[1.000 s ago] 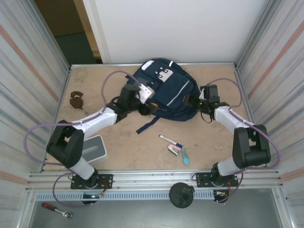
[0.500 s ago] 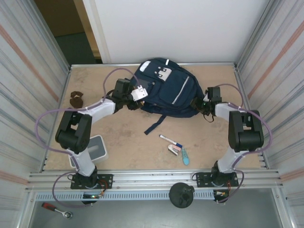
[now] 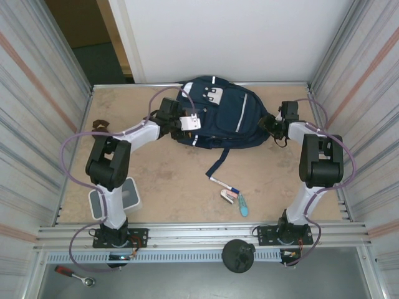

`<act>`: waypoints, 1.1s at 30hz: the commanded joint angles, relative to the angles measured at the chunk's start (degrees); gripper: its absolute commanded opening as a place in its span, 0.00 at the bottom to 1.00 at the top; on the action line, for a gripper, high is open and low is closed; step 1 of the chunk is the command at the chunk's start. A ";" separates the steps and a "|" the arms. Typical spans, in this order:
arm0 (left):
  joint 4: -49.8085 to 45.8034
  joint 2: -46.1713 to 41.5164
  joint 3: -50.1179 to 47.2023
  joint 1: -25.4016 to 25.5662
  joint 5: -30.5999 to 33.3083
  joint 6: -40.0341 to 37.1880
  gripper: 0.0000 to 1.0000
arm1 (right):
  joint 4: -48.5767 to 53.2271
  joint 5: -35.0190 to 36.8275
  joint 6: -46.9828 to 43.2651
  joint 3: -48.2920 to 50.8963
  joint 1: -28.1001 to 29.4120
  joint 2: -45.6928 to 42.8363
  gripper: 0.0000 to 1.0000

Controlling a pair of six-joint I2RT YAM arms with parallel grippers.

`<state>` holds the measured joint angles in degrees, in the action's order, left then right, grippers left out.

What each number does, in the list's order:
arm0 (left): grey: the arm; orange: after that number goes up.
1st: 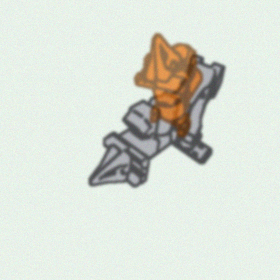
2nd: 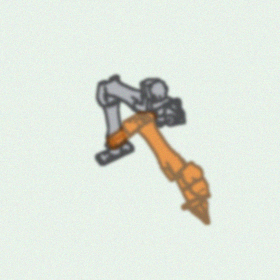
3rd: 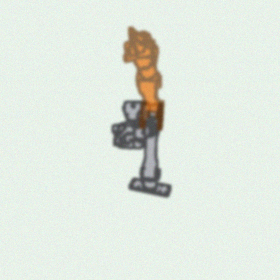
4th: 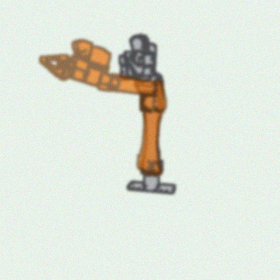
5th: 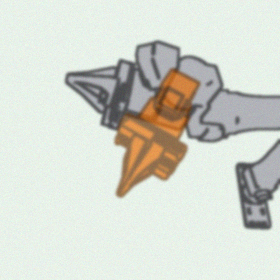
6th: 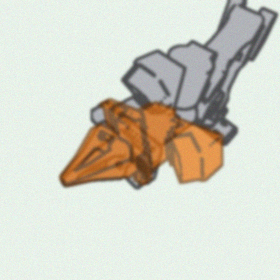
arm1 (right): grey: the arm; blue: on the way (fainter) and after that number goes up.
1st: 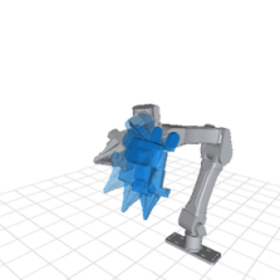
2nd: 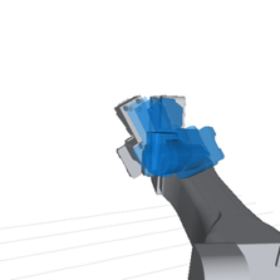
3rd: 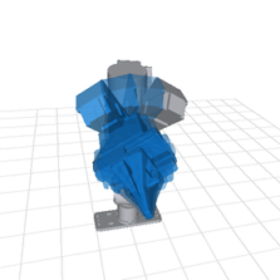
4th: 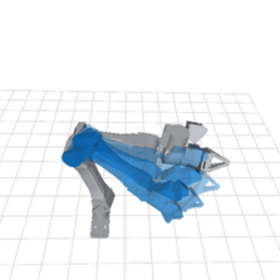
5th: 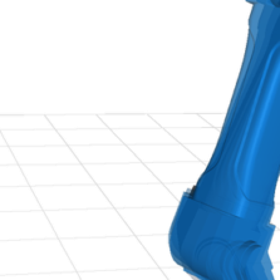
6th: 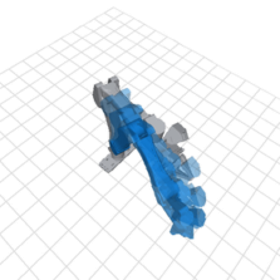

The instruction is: Pack the student bag

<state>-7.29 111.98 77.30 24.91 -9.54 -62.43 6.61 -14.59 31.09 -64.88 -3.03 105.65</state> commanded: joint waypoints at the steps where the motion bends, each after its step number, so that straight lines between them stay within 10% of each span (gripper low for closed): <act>1: -2.64 2.08 1.71 0.07 -0.13 -3.91 0.75 | 4.90 2.43 -2.70 0.12 0.45 -4.77 0.59; 8: -0.31 2.98 -1.27 0.14 -0.20 -1.17 0.54 | 6.58 5.98 -5.12 4.68 6.83 -16.83 0.75; 19: 3.13 -5.45 -9.25 0.41 -7.45 7.62 0.09 | -0.98 10.37 -9.36 15.43 25.14 -27.42 0.71; 33: -2.83 -8.08 -6.70 -0.29 -12.47 12.60 0.02 | -11.78 37.08 -6.58 11.35 45.75 -11.20 0.59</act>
<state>-6.46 107.09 69.52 24.97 -17.34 -52.40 -3.49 11.57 23.27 -50.37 41.23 91.92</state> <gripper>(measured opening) 0.075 0.591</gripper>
